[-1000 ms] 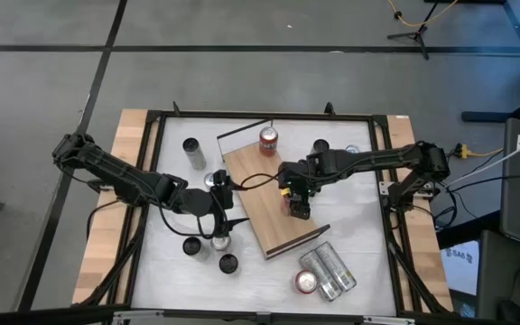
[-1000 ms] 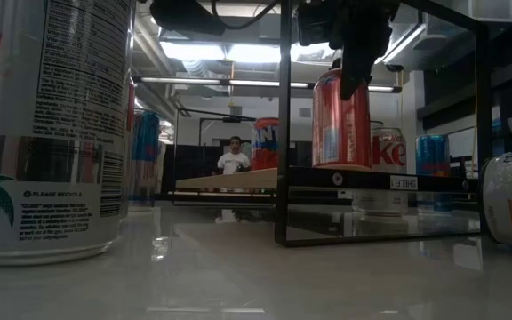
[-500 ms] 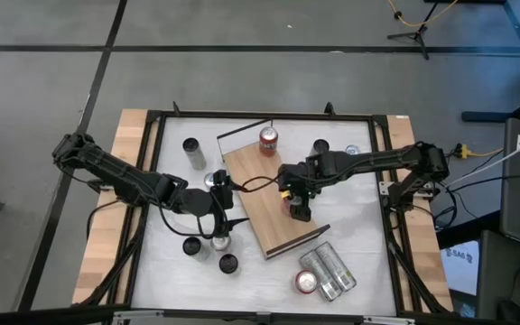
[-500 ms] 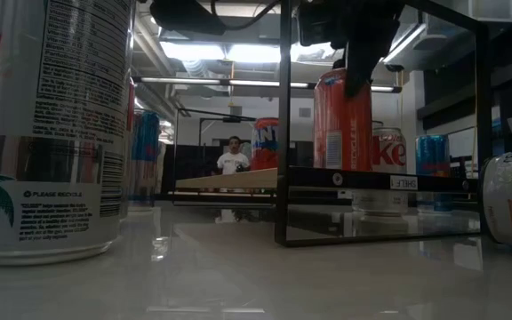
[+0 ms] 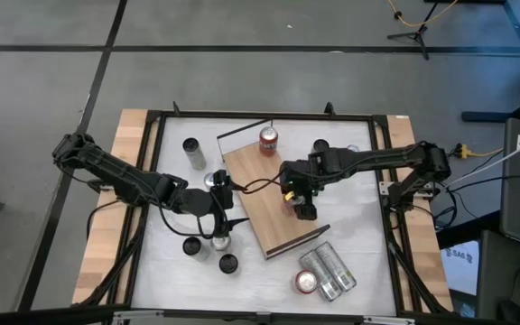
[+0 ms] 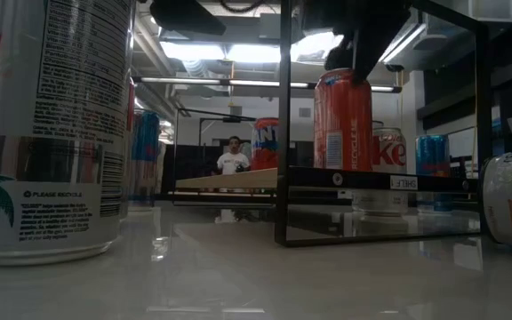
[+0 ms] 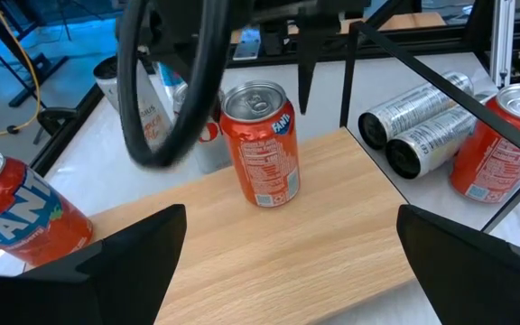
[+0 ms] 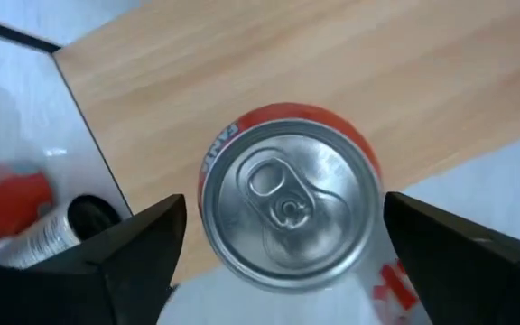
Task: Place canned beverage on shelf
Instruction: Align the left orange soda can with the other orange soda can
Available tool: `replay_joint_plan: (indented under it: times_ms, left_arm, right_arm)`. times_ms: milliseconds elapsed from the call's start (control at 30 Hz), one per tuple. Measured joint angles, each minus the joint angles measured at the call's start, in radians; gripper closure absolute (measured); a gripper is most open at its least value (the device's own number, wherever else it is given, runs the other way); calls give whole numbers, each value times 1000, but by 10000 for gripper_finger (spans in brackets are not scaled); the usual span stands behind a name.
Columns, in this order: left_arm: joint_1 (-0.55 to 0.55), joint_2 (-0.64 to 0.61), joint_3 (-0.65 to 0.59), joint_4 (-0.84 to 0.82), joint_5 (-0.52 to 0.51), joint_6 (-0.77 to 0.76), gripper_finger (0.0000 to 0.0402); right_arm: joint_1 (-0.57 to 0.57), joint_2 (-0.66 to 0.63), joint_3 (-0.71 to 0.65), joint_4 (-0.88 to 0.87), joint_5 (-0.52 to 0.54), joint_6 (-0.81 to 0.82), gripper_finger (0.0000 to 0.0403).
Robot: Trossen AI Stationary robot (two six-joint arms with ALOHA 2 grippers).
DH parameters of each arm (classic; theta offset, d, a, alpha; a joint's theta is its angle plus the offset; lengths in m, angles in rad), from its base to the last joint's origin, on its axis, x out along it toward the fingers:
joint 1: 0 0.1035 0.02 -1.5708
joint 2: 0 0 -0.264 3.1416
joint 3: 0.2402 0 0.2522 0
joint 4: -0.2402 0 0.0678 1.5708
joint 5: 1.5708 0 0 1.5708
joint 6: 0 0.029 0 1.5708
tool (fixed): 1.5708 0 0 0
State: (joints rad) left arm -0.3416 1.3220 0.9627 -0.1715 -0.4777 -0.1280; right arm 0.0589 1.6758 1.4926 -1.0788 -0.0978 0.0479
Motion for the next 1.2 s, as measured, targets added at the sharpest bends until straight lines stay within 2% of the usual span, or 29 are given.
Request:
replay_joint_plan:
  times_ms: [233, 700, 900, 1200]
  left_arm:
    - [0, 0, 0, 0, 0, 0, 5]
    - [0, 0, 0, 0, 0, 0, 5]
    - [0, 0, 0, 0, 0, 0, 5]
    - [0, 0, 0, 0, 0, 0, 5]
  right_arm:
    - [0, -1, 44, -23, 31, -262, 33]
    - [0, -1, 45, -22, 31, -794, 33]
    - [0, 11, 46, -22, -51, -894, 33]
    - [0, 58, 45, -21, -42, -894, 33]
